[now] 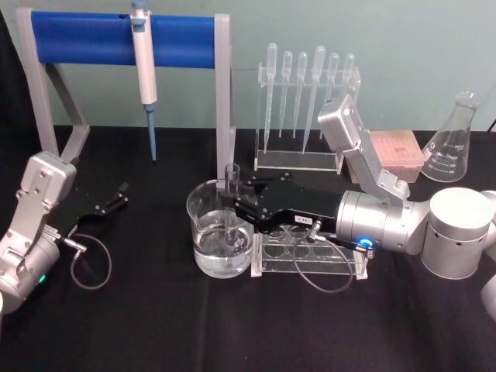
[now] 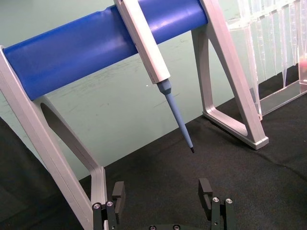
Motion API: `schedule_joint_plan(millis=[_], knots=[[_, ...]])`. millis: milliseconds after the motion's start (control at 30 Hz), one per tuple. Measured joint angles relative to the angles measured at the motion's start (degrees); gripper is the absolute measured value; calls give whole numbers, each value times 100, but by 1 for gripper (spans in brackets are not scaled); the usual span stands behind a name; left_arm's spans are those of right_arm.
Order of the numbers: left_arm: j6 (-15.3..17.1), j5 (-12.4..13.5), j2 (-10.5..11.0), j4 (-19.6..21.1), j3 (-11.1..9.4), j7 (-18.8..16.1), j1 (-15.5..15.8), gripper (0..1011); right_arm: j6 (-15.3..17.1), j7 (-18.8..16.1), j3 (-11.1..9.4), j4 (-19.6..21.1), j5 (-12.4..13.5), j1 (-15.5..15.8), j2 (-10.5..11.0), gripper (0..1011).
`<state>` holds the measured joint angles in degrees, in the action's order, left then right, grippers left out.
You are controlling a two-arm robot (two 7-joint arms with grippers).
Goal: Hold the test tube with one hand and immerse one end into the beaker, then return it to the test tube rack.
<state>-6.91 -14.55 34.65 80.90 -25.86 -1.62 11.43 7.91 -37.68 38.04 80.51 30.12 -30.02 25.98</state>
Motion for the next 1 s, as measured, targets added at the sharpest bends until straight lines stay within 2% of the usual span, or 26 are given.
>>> schedule_joint_plan(millis=[1000], knots=[[0,0,0,0,0,0,0,1000,0,0,0,0,0,0,0,222]])
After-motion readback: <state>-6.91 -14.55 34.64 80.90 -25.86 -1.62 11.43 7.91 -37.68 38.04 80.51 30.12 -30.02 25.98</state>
